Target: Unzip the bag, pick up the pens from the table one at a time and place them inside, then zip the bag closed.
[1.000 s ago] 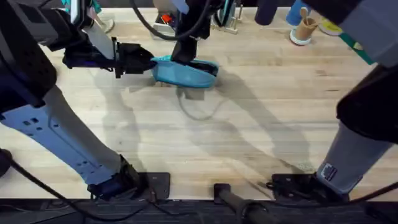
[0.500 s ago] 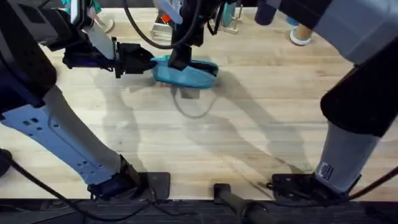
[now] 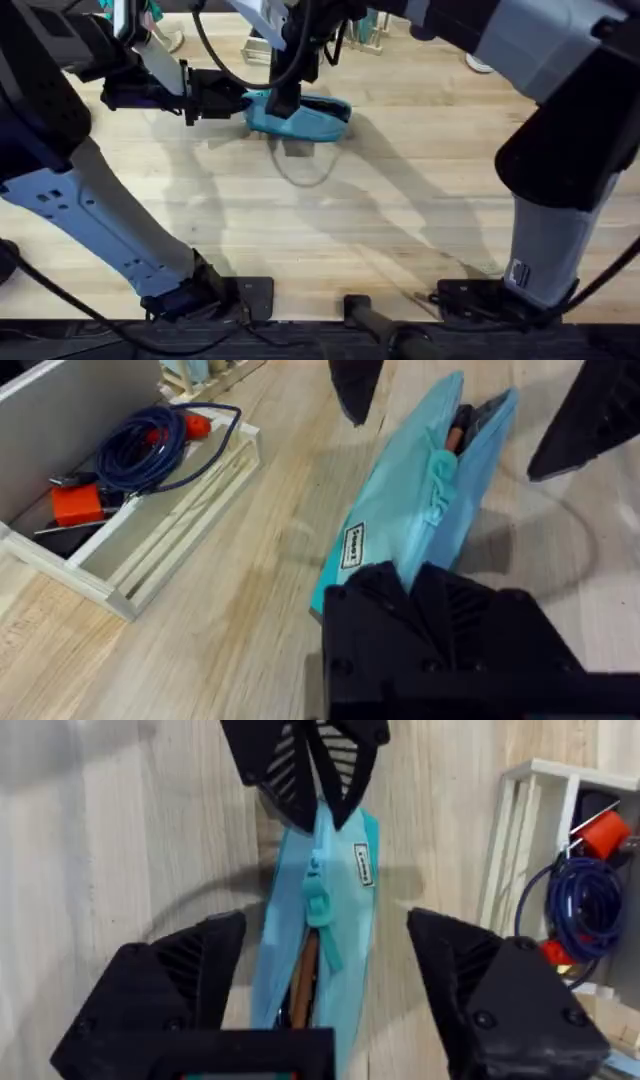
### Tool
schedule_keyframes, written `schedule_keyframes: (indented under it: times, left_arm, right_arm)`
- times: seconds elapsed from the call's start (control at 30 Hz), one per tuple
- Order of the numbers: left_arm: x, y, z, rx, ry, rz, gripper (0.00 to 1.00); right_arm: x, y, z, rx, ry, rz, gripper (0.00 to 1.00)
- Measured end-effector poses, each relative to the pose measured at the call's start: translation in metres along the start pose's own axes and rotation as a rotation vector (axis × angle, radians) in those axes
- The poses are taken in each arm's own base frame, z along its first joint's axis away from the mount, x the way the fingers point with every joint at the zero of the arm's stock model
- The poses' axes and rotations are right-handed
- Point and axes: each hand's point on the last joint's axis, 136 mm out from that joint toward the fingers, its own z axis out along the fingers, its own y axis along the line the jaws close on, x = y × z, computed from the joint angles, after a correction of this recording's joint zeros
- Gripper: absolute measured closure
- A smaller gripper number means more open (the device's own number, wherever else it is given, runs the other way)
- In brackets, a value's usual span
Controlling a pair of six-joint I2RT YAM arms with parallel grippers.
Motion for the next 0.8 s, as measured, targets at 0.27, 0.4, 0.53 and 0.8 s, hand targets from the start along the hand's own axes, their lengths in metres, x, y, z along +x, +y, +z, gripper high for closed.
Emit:
schedule_keyframes:
  times: [0.27, 0.4, 0.53, 0.8]
  left_arm:
    - [0.000, 0.000, 0.000, 0.000, 0.000, 0.000, 0.959]
    - [0.000, 0.000, 0.000, 0.000, 0.000, 0.000, 0.959]
    - [0.000, 0.000, 0.000, 0.000, 0.000, 0.000, 0.959]
    - [0.000, 0.000, 0.000, 0.000, 0.000, 0.000, 0.959]
  right_arm:
    - [-0.003, -0.003, 0.001, 0.010, -0.012, 0.010, 0.074]
    - [-0.003, -0.002, 0.001, 0.007, -0.013, 0.011, 0.083]
    - [-0.003, -0.001, 0.003, 0.004, -0.013, 0.009, 0.084]
    - [0.003, 0.004, 0.022, -0.024, 0.010, 0.012, 0.113]
